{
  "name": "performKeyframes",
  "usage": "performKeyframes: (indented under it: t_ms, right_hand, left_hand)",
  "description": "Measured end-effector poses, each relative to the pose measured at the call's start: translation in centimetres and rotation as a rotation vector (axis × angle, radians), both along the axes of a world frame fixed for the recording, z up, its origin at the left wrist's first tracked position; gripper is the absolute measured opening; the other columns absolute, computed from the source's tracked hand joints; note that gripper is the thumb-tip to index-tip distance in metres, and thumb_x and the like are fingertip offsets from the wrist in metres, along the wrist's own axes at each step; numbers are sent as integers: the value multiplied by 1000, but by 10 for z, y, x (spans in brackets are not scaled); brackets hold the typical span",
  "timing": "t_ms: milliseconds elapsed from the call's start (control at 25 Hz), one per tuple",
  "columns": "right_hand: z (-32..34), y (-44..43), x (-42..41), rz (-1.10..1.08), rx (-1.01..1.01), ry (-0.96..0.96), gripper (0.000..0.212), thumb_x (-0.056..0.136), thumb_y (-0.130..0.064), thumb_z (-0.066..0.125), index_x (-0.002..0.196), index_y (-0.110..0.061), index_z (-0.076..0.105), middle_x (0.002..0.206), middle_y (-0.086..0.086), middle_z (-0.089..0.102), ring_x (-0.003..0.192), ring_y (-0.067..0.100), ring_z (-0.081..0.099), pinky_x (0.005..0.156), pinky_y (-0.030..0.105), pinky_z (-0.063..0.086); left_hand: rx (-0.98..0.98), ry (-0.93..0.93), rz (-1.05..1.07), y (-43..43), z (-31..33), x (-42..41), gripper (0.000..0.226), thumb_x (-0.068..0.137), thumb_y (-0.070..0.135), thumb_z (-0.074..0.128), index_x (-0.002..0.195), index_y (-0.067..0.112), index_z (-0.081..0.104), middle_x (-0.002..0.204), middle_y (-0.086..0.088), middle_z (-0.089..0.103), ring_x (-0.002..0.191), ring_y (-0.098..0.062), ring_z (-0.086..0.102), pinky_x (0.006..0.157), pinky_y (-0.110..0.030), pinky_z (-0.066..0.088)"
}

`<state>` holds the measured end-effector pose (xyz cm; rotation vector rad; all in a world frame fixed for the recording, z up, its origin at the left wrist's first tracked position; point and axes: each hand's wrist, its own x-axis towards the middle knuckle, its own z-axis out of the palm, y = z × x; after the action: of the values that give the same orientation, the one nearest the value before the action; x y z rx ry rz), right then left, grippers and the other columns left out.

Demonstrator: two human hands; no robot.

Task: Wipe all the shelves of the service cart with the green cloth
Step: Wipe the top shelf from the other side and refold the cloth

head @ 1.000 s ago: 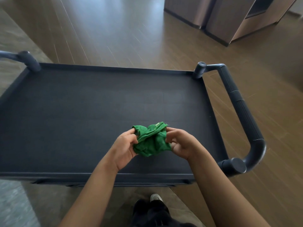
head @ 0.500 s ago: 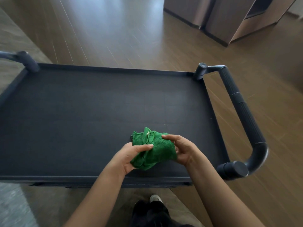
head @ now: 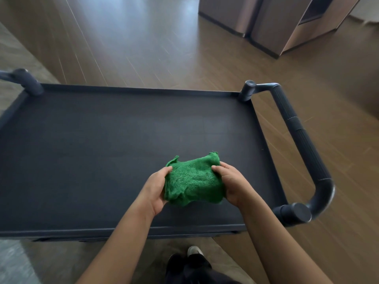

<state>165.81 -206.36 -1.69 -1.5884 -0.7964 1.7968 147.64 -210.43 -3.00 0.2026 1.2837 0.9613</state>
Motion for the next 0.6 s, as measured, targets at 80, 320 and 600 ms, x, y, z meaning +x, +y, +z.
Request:
performKeyframes:
  t_ms: [80,320,600]
  right_hand:
    - [-3,2,-1,21,35,-49,24,96,-9,45,91,-17,67,79,2,69,69,16,64,66,30,53]
    - [5,40,1,-4,178,-146,25,96,-12,46,93,-24,68,87,-1,70,76,13,64,64,27,53]
    - [11,118,15,-81,229,-170,30,95,-8,45,89,-26,68,84,-5,70,70,8,66,54,20,50]
  left_hand:
    - [90,64,-48,5,-1,1,20,95,17,51,107,15,67,96,-8,74,85,-24,72,68,-35,57]
    - [206,238,-40,45,5,7,23,94,13,53,104,29,66,100,0,72,90,-19,69,72,-37,58]
    - [272,259,-46,125,14,27,26,98,15,48,102,33,66,96,6,73,87,-13,70,73,-36,58]
